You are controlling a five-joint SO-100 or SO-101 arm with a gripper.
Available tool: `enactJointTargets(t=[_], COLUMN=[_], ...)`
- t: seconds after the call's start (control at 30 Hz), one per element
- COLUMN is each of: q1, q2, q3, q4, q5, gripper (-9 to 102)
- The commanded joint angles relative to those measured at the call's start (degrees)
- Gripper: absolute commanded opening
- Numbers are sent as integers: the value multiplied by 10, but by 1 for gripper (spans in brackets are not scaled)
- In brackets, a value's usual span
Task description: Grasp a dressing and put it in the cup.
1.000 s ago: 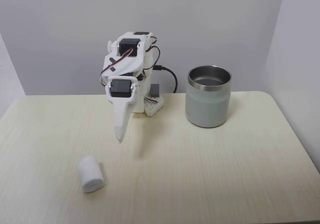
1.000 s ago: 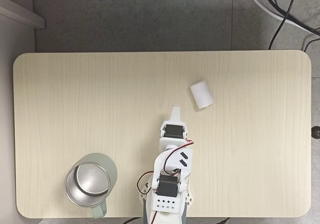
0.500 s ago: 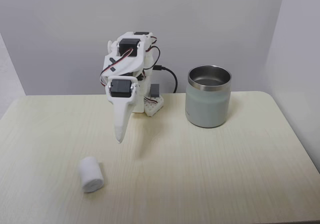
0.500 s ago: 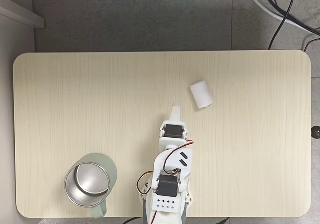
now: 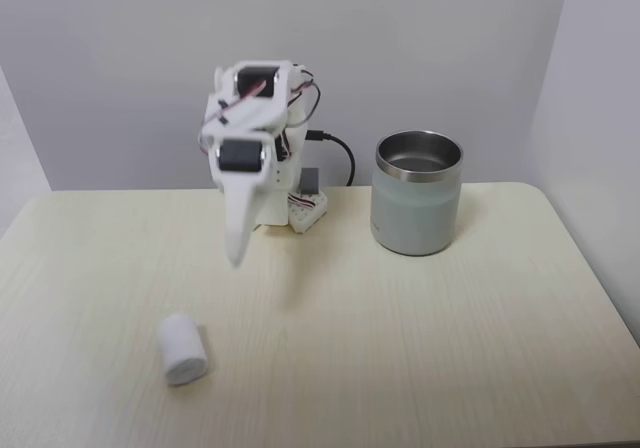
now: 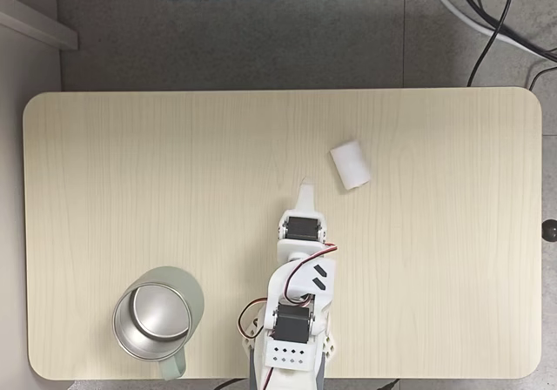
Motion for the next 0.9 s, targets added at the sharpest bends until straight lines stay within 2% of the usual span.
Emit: enactJointTargets(t=[0.0, 0.23, 0.37, 0.6, 0.77, 0.87], q1=[9, 33, 39, 89, 116, 125], q2=[1, 200, 289, 345, 467, 555], q3=[92, 288, 364, 401, 461, 494], q4=[23, 83, 148, 195, 256, 278], q5=[-8, 26, 67, 167, 250, 284], gripper=[0, 0, 1, 17, 31, 33])
